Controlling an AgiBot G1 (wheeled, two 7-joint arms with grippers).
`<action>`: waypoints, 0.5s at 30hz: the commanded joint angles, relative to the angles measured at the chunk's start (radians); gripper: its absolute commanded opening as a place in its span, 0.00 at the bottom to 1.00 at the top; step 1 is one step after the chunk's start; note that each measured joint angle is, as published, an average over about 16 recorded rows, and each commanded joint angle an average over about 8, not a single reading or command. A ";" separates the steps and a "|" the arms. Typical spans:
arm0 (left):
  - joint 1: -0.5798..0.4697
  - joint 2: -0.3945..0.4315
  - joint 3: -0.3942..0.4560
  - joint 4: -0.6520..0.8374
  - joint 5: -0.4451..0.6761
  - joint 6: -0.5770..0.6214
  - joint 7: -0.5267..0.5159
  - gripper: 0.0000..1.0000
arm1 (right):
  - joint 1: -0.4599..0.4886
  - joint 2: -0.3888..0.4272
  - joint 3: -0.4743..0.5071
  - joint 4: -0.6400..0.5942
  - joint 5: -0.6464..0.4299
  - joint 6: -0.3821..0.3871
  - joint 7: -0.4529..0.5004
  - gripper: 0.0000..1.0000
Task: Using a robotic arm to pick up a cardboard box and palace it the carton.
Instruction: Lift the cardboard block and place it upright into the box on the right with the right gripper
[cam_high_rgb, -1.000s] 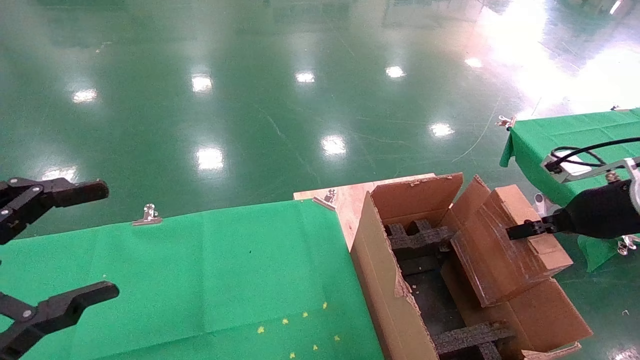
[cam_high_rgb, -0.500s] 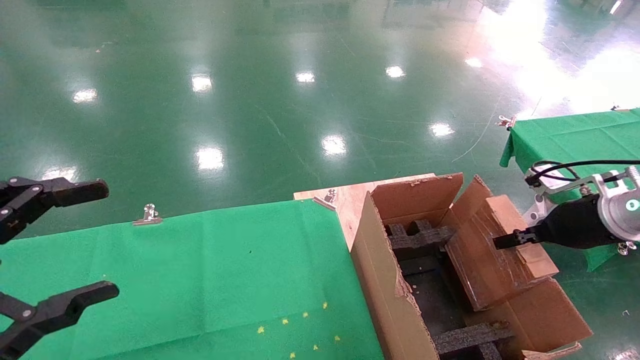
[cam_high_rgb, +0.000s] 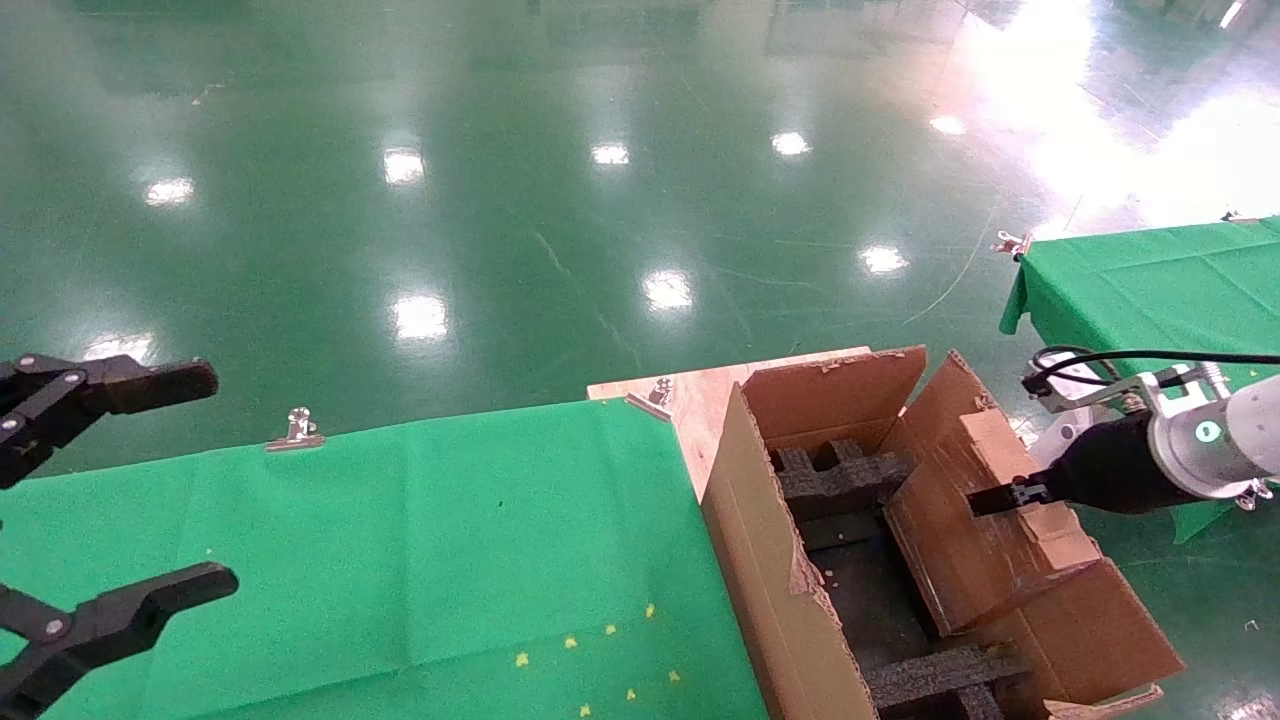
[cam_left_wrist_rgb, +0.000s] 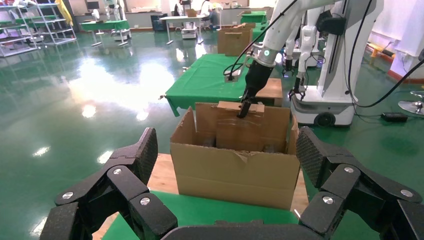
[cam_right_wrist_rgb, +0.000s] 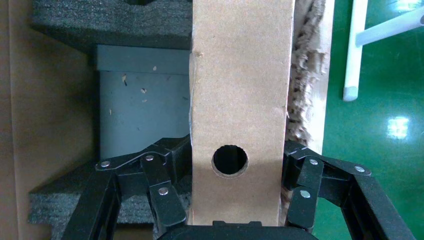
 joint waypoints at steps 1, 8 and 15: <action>0.000 0.000 0.000 0.000 0.000 0.000 0.000 1.00 | -0.010 -0.009 -0.003 0.000 -0.002 0.011 0.009 0.00; 0.000 0.000 0.000 0.000 0.000 0.000 0.000 1.00 | -0.063 -0.057 -0.008 -0.028 0.004 0.049 0.019 0.00; 0.000 0.000 0.000 0.000 0.000 0.000 0.000 1.00 | -0.126 -0.102 -0.003 -0.075 0.029 0.073 0.004 0.00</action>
